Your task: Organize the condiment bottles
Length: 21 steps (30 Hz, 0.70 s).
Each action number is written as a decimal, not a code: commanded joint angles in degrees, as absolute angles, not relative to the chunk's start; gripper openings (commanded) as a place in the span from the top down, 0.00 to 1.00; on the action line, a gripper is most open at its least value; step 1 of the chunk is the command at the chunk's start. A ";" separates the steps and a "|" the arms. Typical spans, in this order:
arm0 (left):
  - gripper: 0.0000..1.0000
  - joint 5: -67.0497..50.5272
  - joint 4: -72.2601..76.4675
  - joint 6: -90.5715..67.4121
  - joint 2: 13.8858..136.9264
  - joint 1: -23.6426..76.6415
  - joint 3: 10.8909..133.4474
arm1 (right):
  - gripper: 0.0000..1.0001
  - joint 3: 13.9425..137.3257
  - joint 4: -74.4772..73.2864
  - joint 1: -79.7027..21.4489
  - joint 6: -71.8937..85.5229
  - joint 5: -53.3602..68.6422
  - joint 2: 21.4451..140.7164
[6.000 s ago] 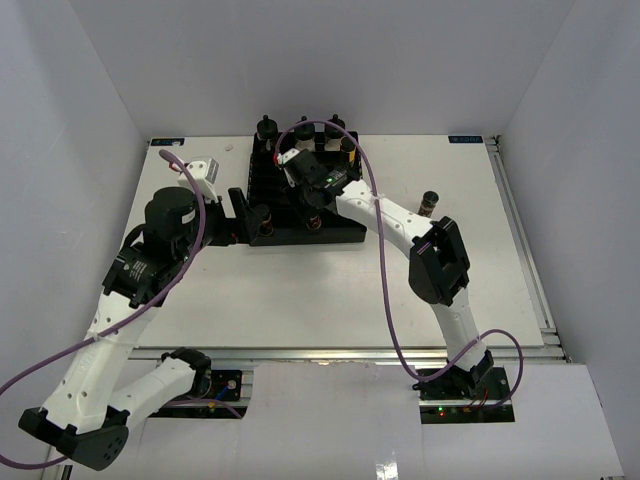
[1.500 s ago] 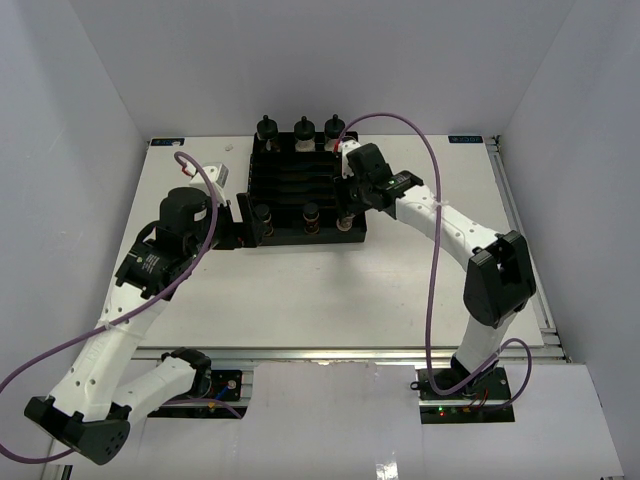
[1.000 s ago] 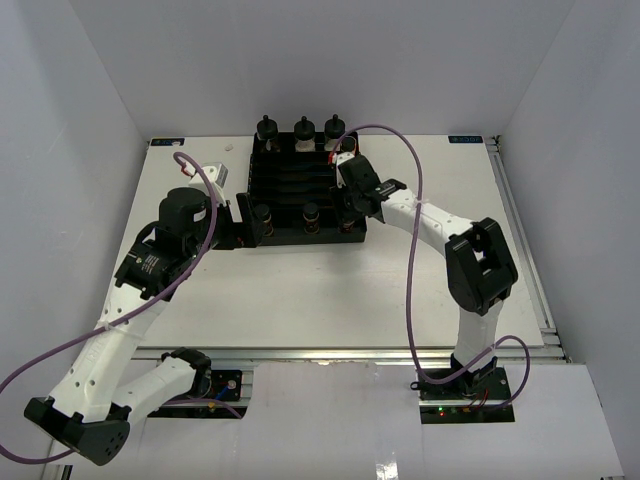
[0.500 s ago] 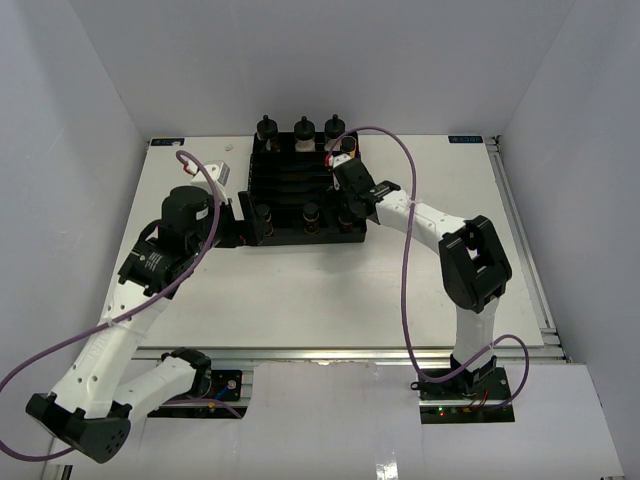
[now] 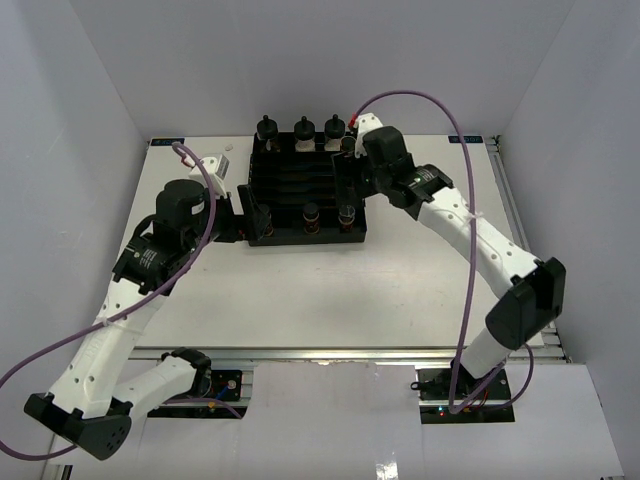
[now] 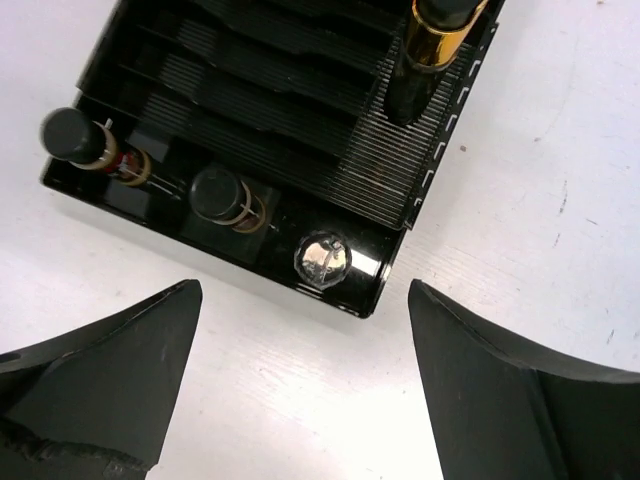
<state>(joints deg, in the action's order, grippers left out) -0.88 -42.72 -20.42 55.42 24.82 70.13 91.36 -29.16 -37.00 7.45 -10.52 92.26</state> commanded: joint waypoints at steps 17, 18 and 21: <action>0.02 -4.34 -38.34 -21.78 47.13 24.52 68.61 | 0.10 64.56 -27.05 -37.09 11.76 -16.65 58.22; 0.02 -4.39 -38.24 -21.87 47.03 24.52 68.56 | 0.10 64.28 -27.15 -37.09 11.85 -16.93 56.84; 0.02 -4.39 -38.13 -21.99 46.76 24.52 68.52 | 0.10 63.66 -26.63 -37.09 12.06 -16.83 54.20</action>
<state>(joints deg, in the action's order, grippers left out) -3.68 -39.79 -21.26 47.91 24.82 68.86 64.53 -29.72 -37.01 11.55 -15.22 58.13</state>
